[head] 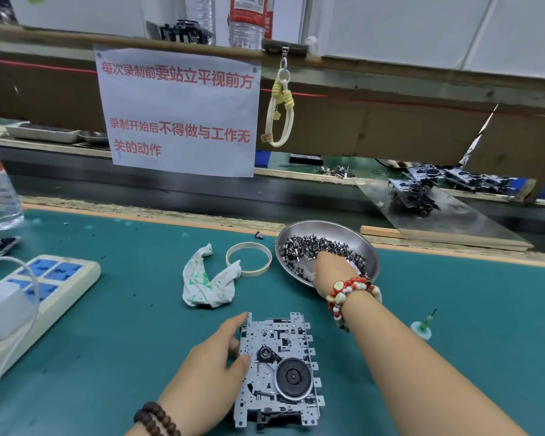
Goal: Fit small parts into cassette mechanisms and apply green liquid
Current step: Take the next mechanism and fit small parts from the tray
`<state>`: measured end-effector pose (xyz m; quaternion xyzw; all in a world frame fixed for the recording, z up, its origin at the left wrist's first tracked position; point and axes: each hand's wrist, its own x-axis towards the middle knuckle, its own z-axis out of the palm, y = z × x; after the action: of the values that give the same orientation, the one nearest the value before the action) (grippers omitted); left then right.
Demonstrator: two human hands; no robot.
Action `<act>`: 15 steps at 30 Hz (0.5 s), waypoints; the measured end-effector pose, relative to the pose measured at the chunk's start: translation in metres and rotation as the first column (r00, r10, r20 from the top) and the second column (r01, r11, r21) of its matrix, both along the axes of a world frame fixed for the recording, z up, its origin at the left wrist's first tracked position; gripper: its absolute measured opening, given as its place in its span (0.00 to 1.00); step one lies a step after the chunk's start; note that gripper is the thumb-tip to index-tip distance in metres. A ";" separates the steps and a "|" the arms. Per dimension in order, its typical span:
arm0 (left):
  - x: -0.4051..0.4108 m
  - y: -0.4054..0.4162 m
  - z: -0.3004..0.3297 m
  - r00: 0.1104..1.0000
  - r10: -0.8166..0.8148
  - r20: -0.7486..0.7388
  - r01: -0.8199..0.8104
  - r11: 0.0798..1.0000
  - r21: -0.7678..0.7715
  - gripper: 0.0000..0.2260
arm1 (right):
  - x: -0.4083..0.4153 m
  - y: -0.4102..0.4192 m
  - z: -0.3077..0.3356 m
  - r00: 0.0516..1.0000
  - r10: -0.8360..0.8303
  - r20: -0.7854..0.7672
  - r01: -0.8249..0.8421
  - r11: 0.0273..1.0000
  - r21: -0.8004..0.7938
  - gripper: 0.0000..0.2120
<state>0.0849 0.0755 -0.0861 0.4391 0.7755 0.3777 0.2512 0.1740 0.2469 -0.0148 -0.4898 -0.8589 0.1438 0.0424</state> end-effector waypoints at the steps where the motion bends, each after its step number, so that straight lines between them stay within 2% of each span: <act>1: 0.000 0.000 0.000 1.000 -0.001 -0.012 0.001 1.000 0.002 0.22 | 0.001 -0.001 0.000 1.000 -0.010 -0.006 0.010 1.000 -0.004 0.18; 4: -0.002 0.001 0.001 0.992 0.036 -0.118 -0.034 0.999 0.014 0.21 | 0.003 0.003 -0.007 0.992 -0.036 -0.125 0.043 0.998 0.053 0.04; 6: -0.004 0.003 0.000 0.962 0.074 -0.262 -0.064 0.997 0.046 0.20 | 0.002 0.006 -0.014 0.975 -0.056 -0.215 0.074 0.994 0.081 0.07; 8: -0.003 0.007 0.000 0.935 0.085 -0.343 -0.043 0.991 0.129 0.18 | 0.003 0.006 -0.017 0.944 -0.049 -0.325 0.076 0.994 0.072 0.05; 13: 0.007 0.031 0.006 0.917 0.016 -0.398 0.064 0.980 0.188 0.13 | 0.016 -0.013 -0.030 0.763 -0.011 -0.646 -0.038 0.997 -0.062 0.04; 15: 0.012 0.039 0.004 0.927 -0.016 -0.374 0.085 0.982 0.168 0.12 | 0.024 -0.025 -0.037 0.690 -0.039 -0.723 -0.080 0.988 -0.129 0.09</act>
<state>0.0973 0.1149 -0.0824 0.5434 0.7599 0.3500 0.0688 0.1980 0.2215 -0.0516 -0.3858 -0.7648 0.3895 0.3385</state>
